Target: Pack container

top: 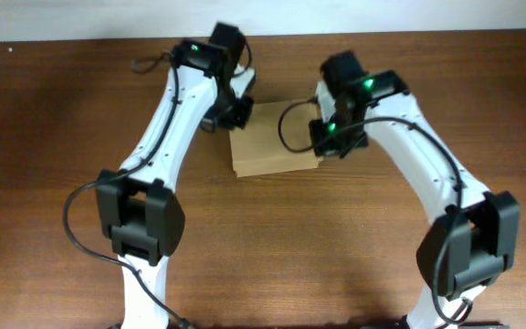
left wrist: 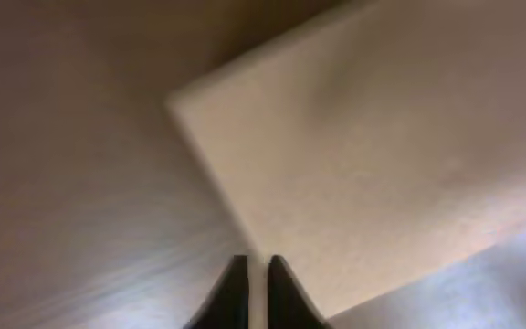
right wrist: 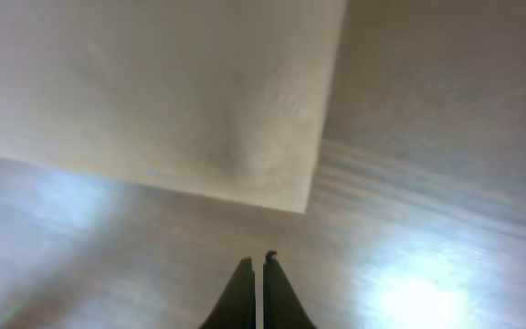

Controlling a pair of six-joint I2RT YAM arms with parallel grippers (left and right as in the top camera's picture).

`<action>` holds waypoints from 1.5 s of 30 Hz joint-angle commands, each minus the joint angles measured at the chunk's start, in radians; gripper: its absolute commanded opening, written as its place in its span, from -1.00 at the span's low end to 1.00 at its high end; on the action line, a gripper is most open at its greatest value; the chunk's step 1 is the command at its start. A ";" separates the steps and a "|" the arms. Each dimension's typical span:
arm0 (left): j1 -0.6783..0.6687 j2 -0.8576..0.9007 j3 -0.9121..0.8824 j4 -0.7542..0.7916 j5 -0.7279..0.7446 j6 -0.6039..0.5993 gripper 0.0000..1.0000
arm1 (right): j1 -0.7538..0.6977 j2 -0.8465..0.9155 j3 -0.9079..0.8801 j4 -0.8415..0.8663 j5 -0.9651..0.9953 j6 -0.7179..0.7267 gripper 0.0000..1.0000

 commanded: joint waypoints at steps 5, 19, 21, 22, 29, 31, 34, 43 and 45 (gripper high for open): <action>0.003 -0.185 0.364 -0.122 -0.259 0.012 -0.46 | -0.025 -0.045 0.525 -0.328 0.214 -0.054 -0.92; 0.297 -0.596 -0.013 -0.045 -0.279 0.011 -0.33 | -0.141 -0.516 0.415 -0.386 0.307 0.005 -0.88; 0.377 -0.693 -0.201 0.033 -0.209 0.011 -0.31 | -0.151 -0.642 0.272 -0.339 0.310 0.004 -0.78; 0.412 -0.741 -0.294 0.076 -0.174 0.011 -0.21 | -0.150 -0.712 0.189 -0.311 0.314 0.003 -0.75; 0.492 -1.055 -0.829 0.376 -0.198 0.012 0.70 | -0.148 -1.170 -0.353 -0.046 0.344 -0.062 0.37; 0.492 -1.096 -0.899 0.407 -0.216 0.012 0.99 | -0.148 -1.252 -0.453 0.035 0.356 -0.061 0.95; 0.492 -1.114 -0.966 0.402 -0.232 0.012 0.99 | -0.148 -1.324 -0.542 0.097 0.361 -0.061 0.98; 0.492 -1.099 -1.017 0.356 -0.229 0.012 0.99 | -0.148 -1.343 -0.584 0.092 0.361 -0.061 0.98; 0.492 -1.099 -1.017 0.356 -0.229 0.012 0.99 | -0.148 -1.343 -0.584 0.092 0.361 -0.061 0.98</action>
